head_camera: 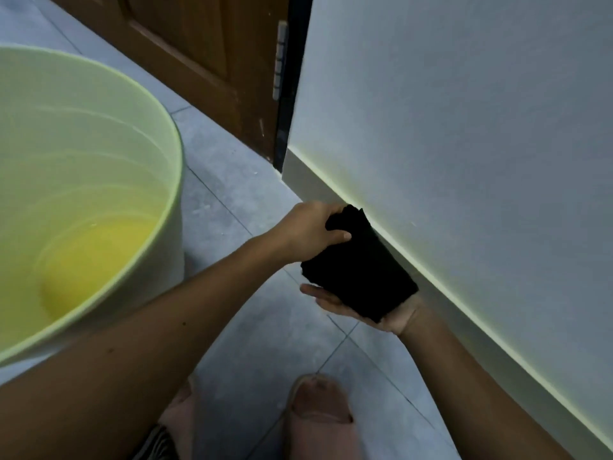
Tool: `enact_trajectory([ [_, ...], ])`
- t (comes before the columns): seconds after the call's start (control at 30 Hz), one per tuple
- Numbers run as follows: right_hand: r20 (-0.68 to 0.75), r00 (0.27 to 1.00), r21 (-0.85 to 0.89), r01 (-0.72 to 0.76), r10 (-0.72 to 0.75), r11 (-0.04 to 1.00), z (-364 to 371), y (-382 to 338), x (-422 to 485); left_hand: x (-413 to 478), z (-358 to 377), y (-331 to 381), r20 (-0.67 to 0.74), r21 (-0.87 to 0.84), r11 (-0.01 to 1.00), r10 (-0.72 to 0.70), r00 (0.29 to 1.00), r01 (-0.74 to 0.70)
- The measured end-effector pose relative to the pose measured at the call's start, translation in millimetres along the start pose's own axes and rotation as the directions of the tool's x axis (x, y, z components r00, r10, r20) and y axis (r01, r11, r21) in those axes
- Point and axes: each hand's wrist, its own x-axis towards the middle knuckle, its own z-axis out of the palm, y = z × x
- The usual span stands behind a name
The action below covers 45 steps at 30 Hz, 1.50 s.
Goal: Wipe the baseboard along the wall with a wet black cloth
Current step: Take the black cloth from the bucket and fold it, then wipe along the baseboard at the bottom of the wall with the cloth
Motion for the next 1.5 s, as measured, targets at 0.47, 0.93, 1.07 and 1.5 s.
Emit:
enact_trajectory([
  [0.47, -0.112, 0.958, -0.214, 0.235, -0.263, 0.948, 2.3, -14.6, 7.4, 9.2, 7.8, -15.8, -0.057, 0.011, 1.000, 0.014, 0.998, -0.014],
  [0.93, -0.218, 0.853, -0.568, 0.285, -0.475, 0.772, 56.9, -48.6, 34.4, 2.8, 22.5, -105.5, -0.405, 0.183, 0.925, -0.239, 0.883, 0.334],
  [1.07, 0.129, 0.683, -0.988, 0.154, -0.719, -0.032, 104.6, -81.7, 63.5, -0.9, 35.1, -129.9, -0.287, 0.391, 0.858, -0.230, 0.930, 0.332],
  [1.5, 0.178, 0.964, 0.444, -0.258, -0.197, -0.858, 47.8, -57.5, 123.6, 3.7, 58.1, -151.6, -0.165, 0.584, 0.765, -0.216, 0.962, 0.272],
])
